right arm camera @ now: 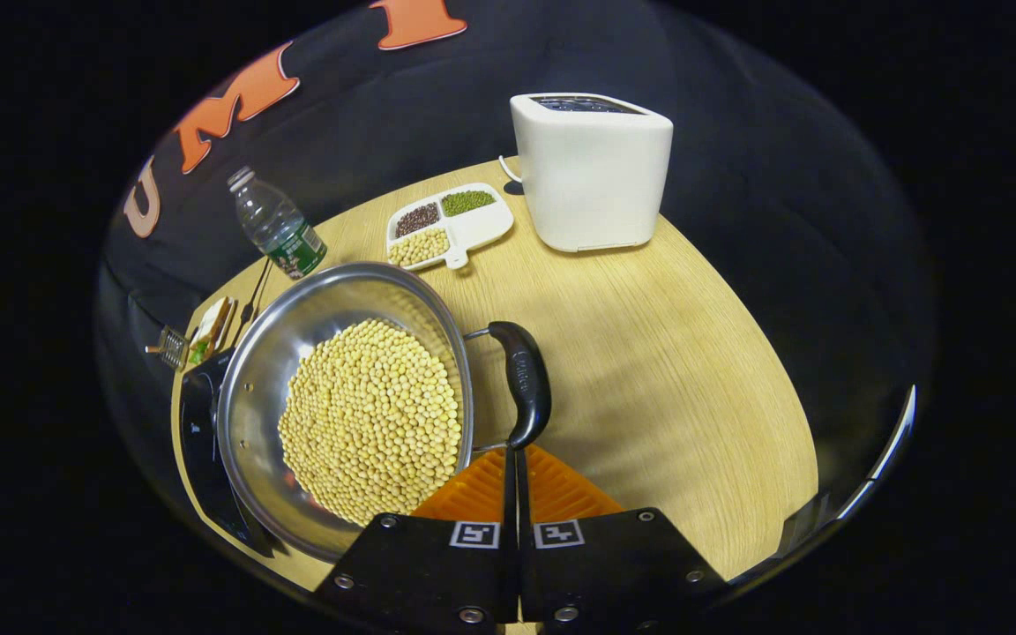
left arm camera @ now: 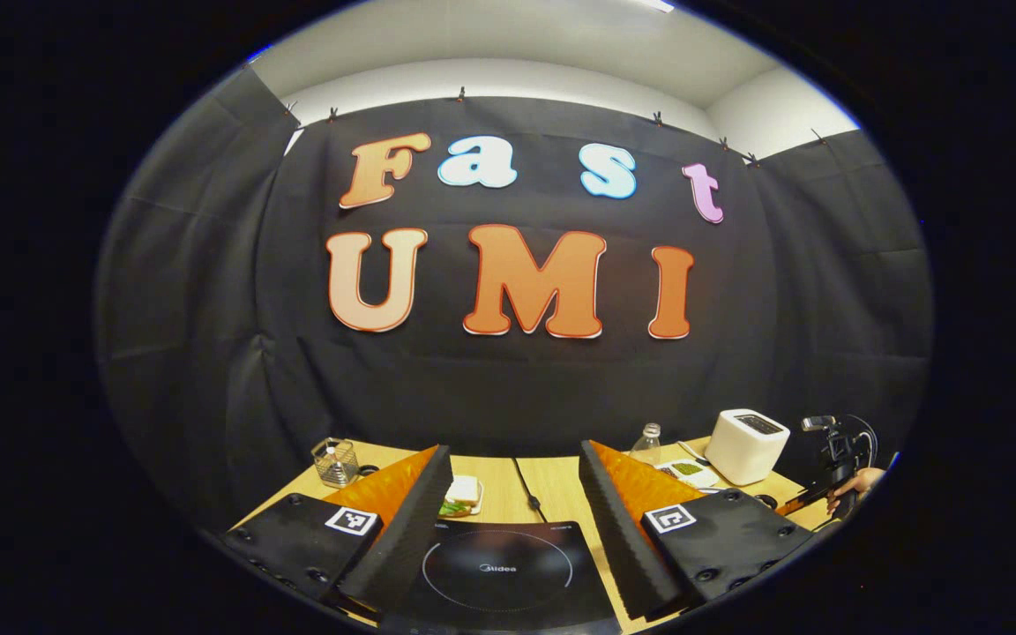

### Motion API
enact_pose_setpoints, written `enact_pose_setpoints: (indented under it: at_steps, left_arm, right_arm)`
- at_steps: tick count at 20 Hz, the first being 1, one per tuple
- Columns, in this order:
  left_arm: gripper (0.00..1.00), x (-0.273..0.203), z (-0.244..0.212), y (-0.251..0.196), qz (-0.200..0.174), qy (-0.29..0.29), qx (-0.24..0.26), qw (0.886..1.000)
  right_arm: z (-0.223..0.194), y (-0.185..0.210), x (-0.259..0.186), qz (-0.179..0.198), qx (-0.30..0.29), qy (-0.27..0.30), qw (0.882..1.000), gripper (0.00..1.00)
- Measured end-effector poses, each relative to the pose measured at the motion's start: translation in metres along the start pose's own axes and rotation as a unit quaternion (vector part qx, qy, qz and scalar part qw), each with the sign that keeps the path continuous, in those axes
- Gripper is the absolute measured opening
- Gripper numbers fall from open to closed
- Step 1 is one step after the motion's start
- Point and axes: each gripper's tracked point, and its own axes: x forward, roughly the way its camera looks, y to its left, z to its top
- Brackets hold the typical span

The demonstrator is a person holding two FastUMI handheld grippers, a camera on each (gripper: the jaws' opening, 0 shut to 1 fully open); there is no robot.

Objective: First push the handle of the pot to place it horizontally, then grasp the pot with both hands and set it on the induction cooktop.

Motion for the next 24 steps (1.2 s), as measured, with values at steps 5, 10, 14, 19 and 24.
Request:
enact_pose_setpoints:
  at_steps: [5, 10, 14, 19, 24]
  left_arm:
    - [0.95, 0.022, -0.033, -0.012, -0.006, 0.038, -0.003, 0.999]
    - [0.95, 0.047, -0.078, -0.031, -0.019, 0.1, -0.022, 0.995]
    - [0.95, 0.06, -0.121, -0.06, -0.043, 0.164, -0.03, 0.985]
    - [0.95, 0.065, -0.178, -0.11, -0.096, 0.255, -0.016, 0.962]
    - [0.95, 0.079, -0.225, -0.141, -0.114, 0.322, -0.023, 0.94]
  right_arm:
    - [0.016, 0.004, 0.008, 0.018, 0.043, -0.003, 0.999, 0.0]
    - [0.023, 0.002, 0.005, 0.033, 0.054, -0.012, 0.998, 0.0]
    - [0.03, 0.003, -0.011, 0.049, 0.039, -0.029, 0.998, 0.14]
    - [0.056, 0.013, -0.03, 0.068, 0.003, -0.076, 0.995, 0.47]
    - [0.062, 0.032, -0.02, 0.088, -0.02, -0.074, 0.993, 0.74]
